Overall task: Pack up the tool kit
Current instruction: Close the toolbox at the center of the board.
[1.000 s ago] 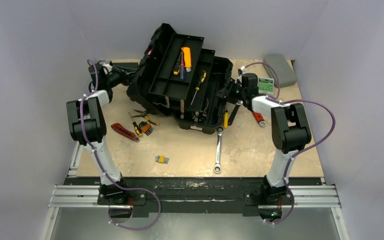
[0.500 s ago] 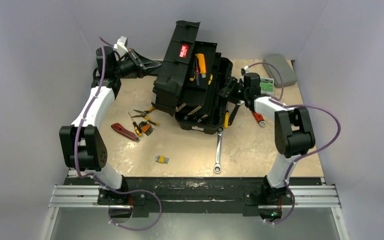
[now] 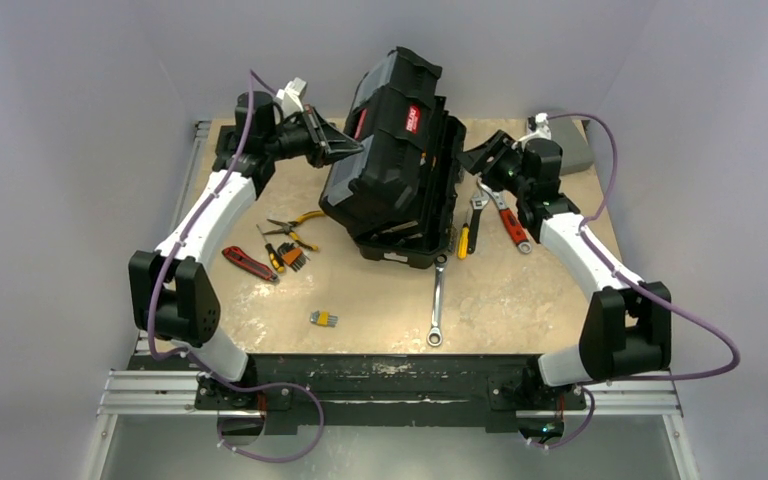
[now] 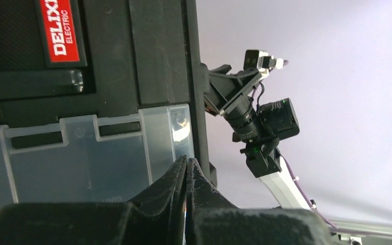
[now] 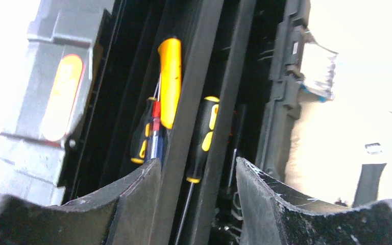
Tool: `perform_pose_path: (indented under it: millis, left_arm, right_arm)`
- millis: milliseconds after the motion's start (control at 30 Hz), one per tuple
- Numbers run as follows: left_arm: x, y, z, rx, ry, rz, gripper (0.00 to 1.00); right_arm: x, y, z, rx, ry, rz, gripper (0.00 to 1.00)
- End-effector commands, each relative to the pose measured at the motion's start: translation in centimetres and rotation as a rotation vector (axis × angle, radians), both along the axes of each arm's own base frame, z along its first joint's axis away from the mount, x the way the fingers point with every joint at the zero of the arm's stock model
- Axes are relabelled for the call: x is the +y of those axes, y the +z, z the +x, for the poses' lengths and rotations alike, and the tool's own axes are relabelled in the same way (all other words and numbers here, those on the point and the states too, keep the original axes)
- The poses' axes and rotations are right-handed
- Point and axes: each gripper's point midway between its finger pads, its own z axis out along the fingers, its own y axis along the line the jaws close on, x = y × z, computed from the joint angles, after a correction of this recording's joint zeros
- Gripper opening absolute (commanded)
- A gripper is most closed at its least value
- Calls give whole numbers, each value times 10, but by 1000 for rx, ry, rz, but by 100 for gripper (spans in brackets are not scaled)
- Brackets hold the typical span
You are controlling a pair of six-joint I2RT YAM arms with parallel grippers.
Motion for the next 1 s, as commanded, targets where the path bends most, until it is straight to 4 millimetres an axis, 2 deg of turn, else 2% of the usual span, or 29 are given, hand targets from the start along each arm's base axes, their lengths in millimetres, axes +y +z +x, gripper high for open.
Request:
perform_pose_path:
  millis: [0, 133, 200, 233, 300, 367, 400, 500, 567, 733, 967]
  left_arm:
    - [-21, 25, -12, -78, -71, 1, 1]
    - [-40, 37, -29, -134, -147, 28, 2]
    - [-45, 40, -42, -192, -198, 117, 5]
    - [-44, 40, -49, -209, -203, 191, 10]
    - [-33, 44, -56, -275, -149, 334, 27]
    - [-18, 53, -61, -334, -76, 398, 46]
    - [-9, 60, -66, -366, -38, 421, 59]
    - [15, 51, -61, -377, 85, 522, 89]
    - [24, 37, -55, -355, 126, 572, 98]
    - [20, -2, -37, -301, 156, 574, 100]
    - [10, -30, -11, -281, 164, 571, 100]
  right_arm:
    - [-30, -9, 2, 25, -117, -32, 55]
    - [-42, -8, -1, 18, -154, -50, 54]
    - [-50, -12, -3, 34, -196, -79, 54]
    - [-57, -12, -4, 44, -230, -91, 54]
    - [-64, -14, -6, 56, -266, -114, 54]
    - [-68, -14, -8, 51, -275, -132, 55]
    - [-67, -12, -8, 44, -267, -136, 55]
    - [-54, -6, -8, 7, -190, -123, 56]
    - [-37, -1, -10, -34, -96, -94, 56]
    - [-13, -4, -6, -47, 36, -39, 57]
    - [-4, -32, 7, 26, 66, 3, 56]
